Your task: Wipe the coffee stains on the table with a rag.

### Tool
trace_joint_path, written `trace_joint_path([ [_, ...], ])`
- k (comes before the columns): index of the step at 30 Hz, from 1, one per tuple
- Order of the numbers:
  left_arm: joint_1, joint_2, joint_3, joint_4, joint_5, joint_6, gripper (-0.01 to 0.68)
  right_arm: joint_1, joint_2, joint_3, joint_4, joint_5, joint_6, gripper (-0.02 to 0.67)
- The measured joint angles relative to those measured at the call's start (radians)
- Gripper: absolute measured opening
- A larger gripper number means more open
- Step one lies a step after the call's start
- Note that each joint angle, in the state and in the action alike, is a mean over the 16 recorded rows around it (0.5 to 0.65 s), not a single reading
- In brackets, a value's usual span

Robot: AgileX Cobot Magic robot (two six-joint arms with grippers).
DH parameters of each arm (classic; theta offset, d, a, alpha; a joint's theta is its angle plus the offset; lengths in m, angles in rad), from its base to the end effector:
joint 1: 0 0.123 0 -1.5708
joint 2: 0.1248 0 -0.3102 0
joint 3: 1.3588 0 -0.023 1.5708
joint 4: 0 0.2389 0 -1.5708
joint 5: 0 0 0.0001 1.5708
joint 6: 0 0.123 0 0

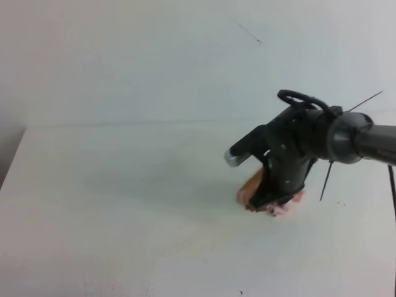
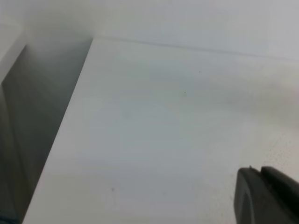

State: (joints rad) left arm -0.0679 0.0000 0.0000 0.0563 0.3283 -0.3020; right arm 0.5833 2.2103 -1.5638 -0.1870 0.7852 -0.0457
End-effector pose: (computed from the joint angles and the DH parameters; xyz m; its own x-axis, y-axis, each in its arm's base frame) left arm 0.0477 -0.0010 0.1759 -0.2428 -0.2302 -0.9424 -0.0098 0.9720 -0.2349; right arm 0.3909 0.2386 0.1211 -0.7062 -0.6772 -0.2065 -0.6565 0.7356 -0.1672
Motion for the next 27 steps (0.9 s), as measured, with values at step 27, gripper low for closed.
trace_joint_path([
  [27,0.000,0.000,0.000,0.000,0.000,0.000,-0.003,0.405,0.061,-0.129,0.071,-0.017,-0.142,0.030],
])
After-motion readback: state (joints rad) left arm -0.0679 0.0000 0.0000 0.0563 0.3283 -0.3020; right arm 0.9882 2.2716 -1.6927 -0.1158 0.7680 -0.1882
